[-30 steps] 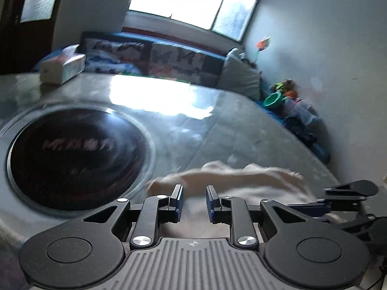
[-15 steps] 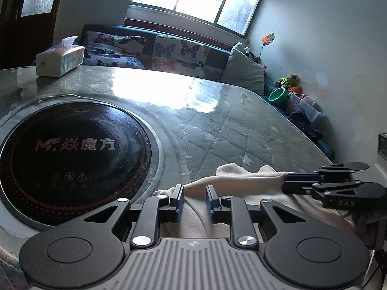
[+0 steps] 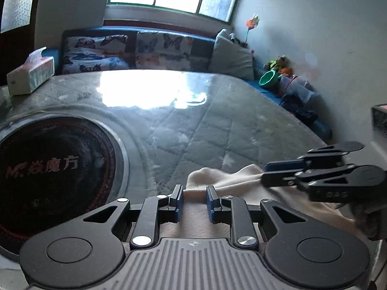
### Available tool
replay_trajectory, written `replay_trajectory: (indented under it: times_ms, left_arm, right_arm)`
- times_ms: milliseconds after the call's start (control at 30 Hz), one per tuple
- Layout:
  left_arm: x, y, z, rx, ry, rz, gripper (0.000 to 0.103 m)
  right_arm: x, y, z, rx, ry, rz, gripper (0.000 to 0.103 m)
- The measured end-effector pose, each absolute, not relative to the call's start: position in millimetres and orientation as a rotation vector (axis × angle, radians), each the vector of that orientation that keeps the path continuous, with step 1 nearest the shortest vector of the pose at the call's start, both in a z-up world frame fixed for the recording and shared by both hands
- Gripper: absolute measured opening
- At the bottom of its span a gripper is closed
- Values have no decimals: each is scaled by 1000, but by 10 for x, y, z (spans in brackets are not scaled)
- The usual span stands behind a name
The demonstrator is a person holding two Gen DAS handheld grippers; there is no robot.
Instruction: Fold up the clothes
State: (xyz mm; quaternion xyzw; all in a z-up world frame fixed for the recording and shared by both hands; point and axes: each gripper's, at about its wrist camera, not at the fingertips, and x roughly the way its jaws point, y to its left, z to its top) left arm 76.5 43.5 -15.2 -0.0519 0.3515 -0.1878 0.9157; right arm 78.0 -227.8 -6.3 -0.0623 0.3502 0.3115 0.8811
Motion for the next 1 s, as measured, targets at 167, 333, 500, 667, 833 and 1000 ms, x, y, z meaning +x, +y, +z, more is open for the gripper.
replay_trajectory:
  times_ms: [167,333,500,667,833,1000]
  left_arm:
    - [752,429,-160,-94,728,-386,23]
    - [748,420,-142,-90,730,-386,23]
    - [718,382,-81,-75,717,-389,29]
    - [606,325,-14,-56,709,-393,30]
    - [414,271,58,-39,692,-408,30]
    - [164,244,71,-40,684,-423,30]
  right_arm:
    - [756,-2246,-50,-150,719,659,18]
    - [746,-2235,-48,-160,714,654,18]
    - [556,-2203,28,-179,696,679,19]
    - [276,-2133,60,-214,686,729,19]
    - [-3,-2062,93,-248,675,779,20]
    - [-246,-2024,52,-272,659,783,22]
